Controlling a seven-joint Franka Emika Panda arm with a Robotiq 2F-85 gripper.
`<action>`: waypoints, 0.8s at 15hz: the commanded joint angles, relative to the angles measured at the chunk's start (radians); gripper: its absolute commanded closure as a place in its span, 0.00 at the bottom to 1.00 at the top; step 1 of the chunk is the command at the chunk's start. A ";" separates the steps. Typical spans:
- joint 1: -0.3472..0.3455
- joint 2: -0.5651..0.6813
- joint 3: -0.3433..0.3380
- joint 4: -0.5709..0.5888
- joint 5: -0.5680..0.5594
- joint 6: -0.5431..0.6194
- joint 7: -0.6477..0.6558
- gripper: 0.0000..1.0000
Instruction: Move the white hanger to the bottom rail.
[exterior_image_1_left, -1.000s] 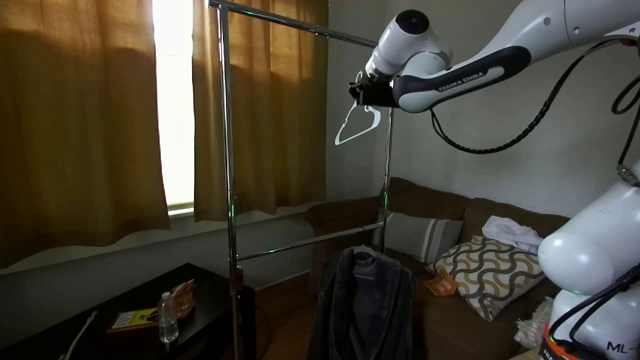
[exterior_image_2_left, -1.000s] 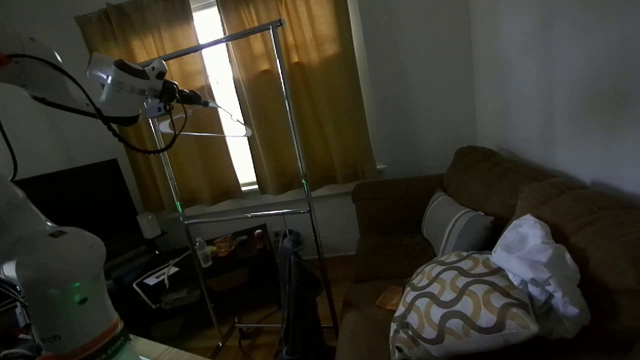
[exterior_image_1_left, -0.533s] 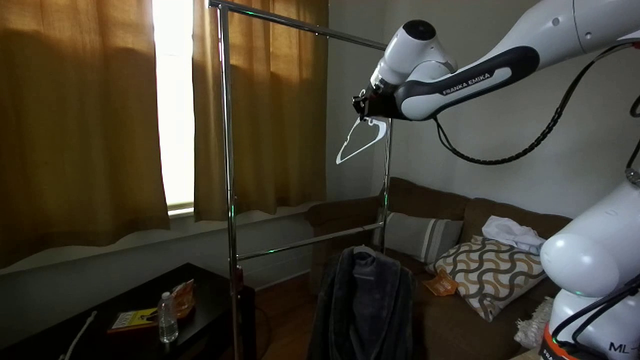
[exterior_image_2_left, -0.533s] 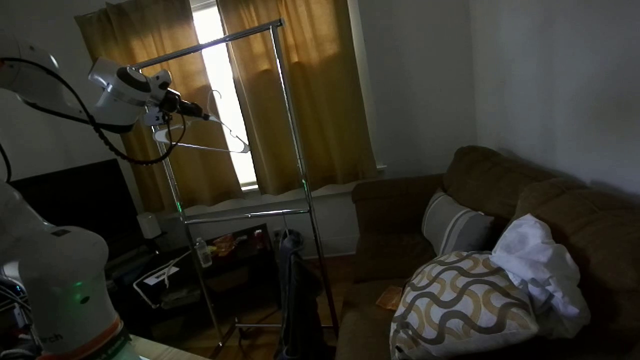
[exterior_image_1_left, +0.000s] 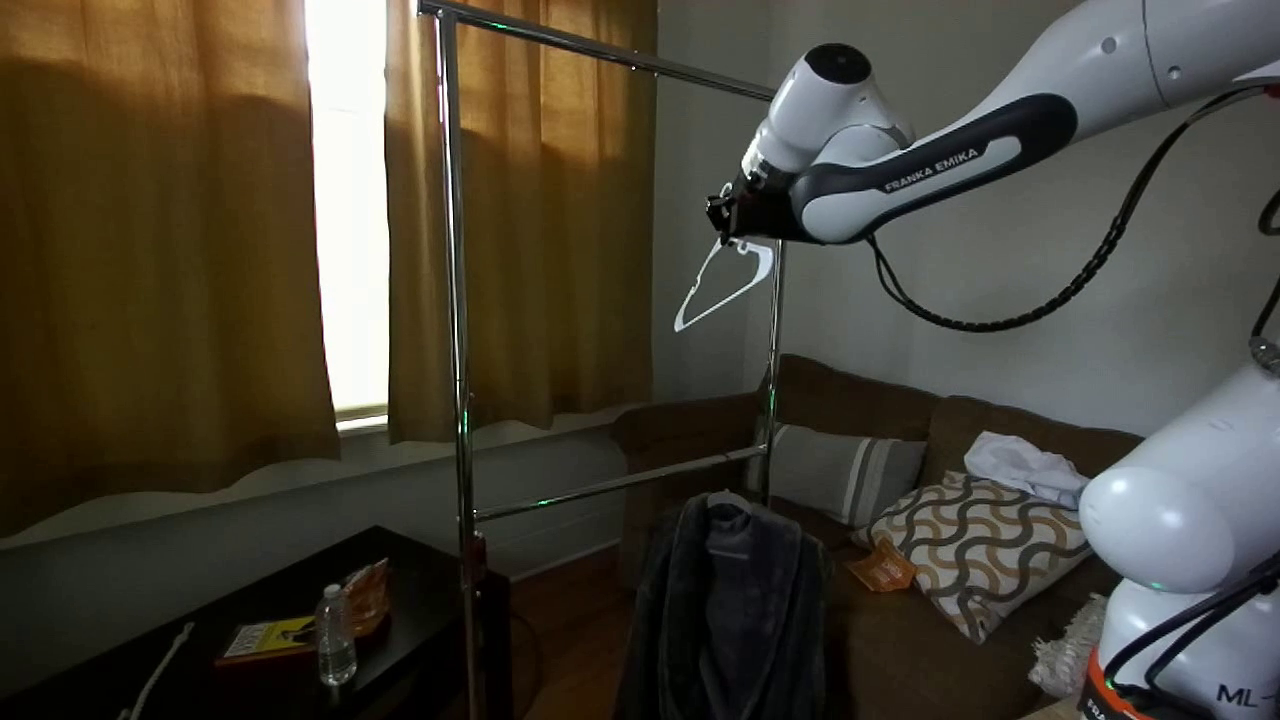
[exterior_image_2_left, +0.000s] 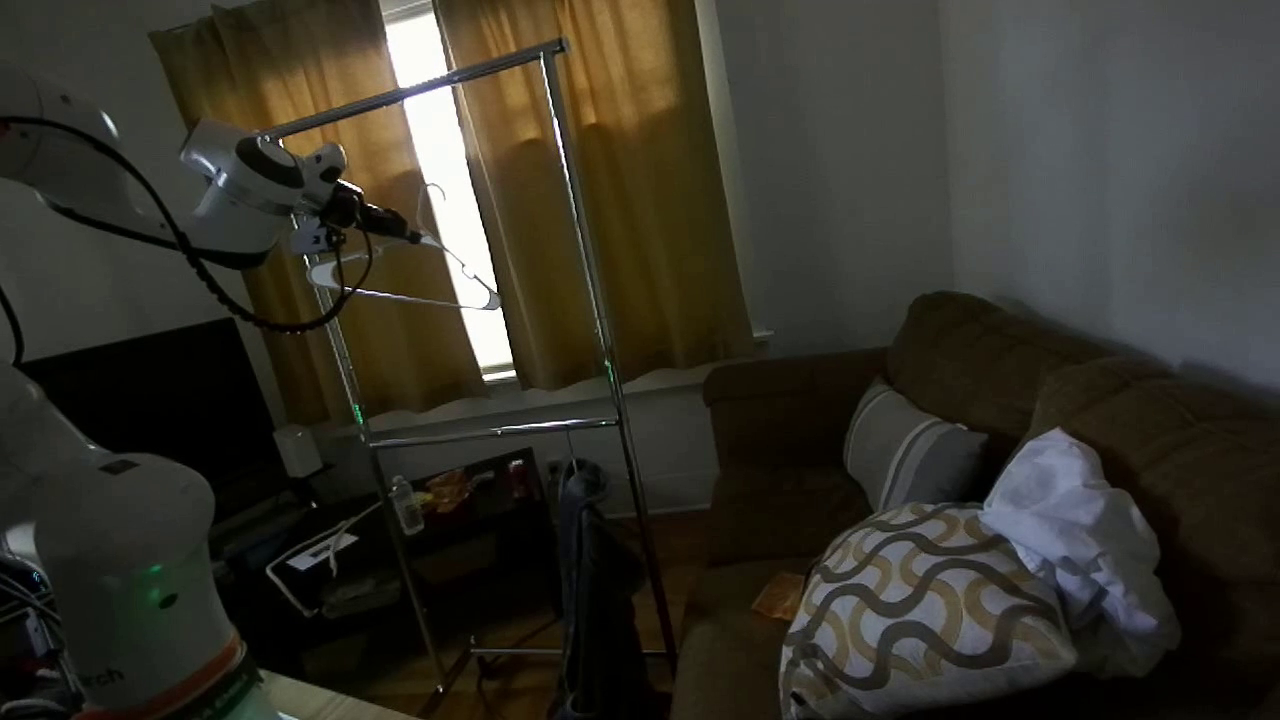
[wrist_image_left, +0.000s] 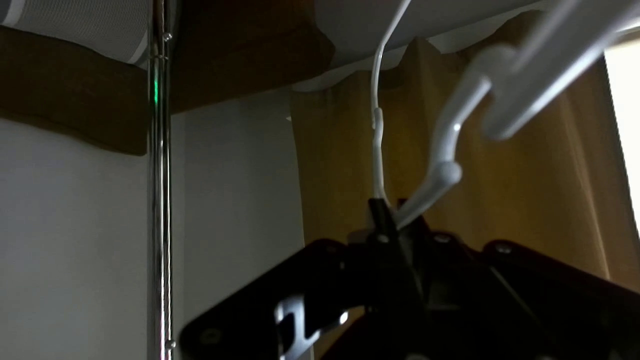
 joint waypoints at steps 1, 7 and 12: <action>-0.013 0.018 0.015 -0.034 0.079 0.005 -0.024 0.98; 0.040 0.092 -0.016 -0.115 0.282 0.026 -0.137 0.98; 0.061 0.127 -0.028 -0.169 0.460 0.004 -0.278 0.98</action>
